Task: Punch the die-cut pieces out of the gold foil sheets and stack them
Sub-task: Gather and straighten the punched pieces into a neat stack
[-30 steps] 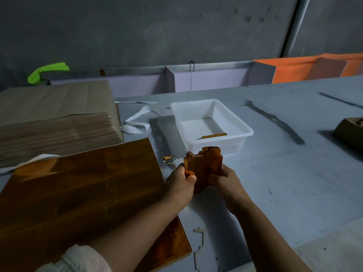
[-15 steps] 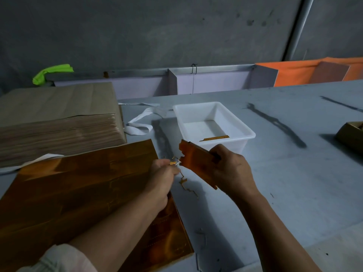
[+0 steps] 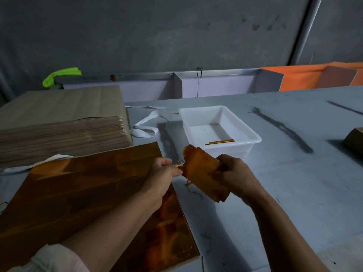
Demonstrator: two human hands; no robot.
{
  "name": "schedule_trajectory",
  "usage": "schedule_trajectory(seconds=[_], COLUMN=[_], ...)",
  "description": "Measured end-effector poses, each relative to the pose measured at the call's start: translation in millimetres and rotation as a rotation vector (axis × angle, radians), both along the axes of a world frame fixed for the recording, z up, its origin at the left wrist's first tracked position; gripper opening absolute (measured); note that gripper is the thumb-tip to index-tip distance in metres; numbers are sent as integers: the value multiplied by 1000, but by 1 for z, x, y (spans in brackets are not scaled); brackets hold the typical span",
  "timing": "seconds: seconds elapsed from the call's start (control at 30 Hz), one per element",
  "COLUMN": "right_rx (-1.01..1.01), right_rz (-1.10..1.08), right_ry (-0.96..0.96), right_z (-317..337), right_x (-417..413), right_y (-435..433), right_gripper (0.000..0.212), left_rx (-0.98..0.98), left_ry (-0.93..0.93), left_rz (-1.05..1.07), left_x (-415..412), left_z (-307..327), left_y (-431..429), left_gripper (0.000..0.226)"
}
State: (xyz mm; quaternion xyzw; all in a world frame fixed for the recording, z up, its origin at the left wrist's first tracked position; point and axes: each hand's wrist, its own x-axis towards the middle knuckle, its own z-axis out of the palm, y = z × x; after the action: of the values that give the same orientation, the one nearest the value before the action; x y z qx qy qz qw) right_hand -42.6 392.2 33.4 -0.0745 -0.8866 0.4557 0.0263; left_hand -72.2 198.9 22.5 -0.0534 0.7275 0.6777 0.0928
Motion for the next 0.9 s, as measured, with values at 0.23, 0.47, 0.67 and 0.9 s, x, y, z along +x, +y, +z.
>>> schedule_trajectory(seconds=[0.23, 0.47, 0.67, 0.9], right_rx=[-126, -757, -1002, -812], right_rz=[213, 72, 105, -221], right_ry=[-116, -86, -113, 137], right_z=[10, 1, -12, -5], right_x=[5, 6, 10, -1], right_y=[-6, -6, -31, -38], right_gripper=[15, 36, 56, 24], left_rx=[33, 257, 540, 350], left_ry=[-110, -145, -228, -205], left_rz=[-279, -29, 73, -55], left_x=[-1, -5, -2, 9], left_z=[20, 10, 3, -4], left_y=[-17, -25, -13, -4], left_gripper=[36, 34, 42, 40])
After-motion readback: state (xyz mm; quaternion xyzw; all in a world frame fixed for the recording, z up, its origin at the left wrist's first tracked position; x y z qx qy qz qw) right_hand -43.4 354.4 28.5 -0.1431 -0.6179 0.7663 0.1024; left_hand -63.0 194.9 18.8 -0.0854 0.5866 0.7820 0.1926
